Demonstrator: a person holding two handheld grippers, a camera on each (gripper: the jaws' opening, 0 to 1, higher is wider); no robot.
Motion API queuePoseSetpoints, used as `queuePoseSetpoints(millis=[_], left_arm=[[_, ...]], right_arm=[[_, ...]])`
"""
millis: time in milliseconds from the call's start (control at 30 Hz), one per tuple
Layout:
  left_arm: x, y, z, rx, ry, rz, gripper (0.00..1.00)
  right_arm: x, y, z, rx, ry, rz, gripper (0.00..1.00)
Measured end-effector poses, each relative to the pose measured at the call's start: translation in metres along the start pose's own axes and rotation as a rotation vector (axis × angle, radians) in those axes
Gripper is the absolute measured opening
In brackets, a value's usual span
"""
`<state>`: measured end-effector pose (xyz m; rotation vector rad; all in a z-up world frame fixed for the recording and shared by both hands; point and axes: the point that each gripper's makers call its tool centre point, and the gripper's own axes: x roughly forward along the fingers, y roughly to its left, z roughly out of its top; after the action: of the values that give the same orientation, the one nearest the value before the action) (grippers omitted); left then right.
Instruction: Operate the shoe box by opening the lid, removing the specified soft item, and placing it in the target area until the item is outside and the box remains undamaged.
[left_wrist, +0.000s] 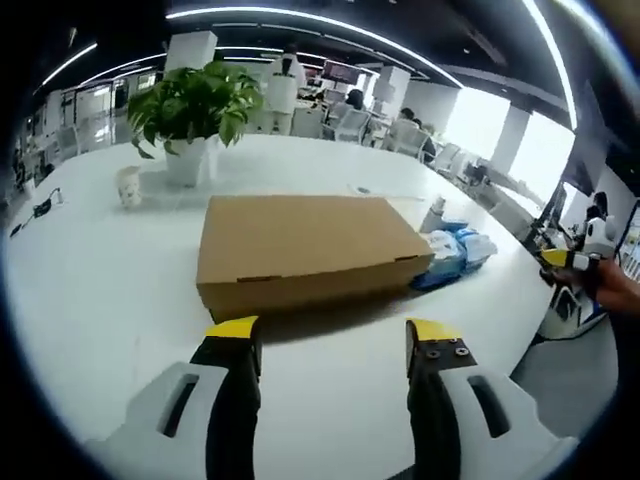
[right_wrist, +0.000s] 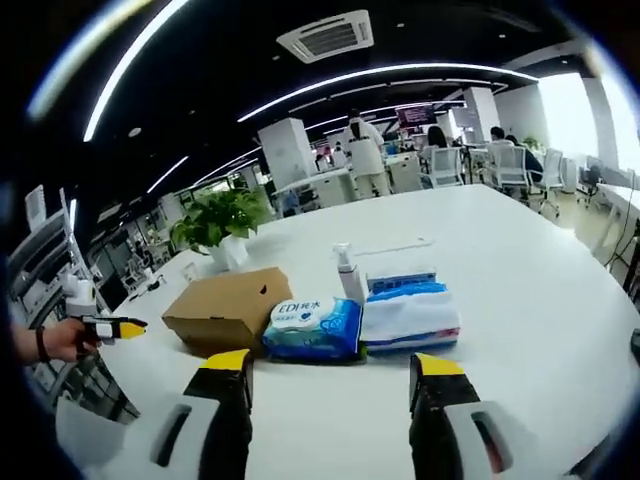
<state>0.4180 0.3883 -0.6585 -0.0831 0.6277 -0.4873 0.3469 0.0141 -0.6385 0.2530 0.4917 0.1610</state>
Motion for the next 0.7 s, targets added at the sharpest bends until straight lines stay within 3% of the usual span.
queuePoseSetpoints(millis=[100, 433, 700], left_arm=[[0.003, 0.0, -0.007, -0.012, 0.019, -0.002, 0.6], [0.006, -0.009, 0.003, 0.007, 0.002, -0.018, 0.62], [0.01, -0.015, -0.007, 0.006, 0.02, -0.025, 0.62]], right_arm=[[-0.001, -0.001, -0.008, -0.003, 0.014, -0.006, 0.63], [-0.001, -0.002, -0.008, 0.042, -0.025, -0.018, 0.64], [-0.005, -0.004, -0.018, 0.044, -0.045, -0.037, 0.67]])
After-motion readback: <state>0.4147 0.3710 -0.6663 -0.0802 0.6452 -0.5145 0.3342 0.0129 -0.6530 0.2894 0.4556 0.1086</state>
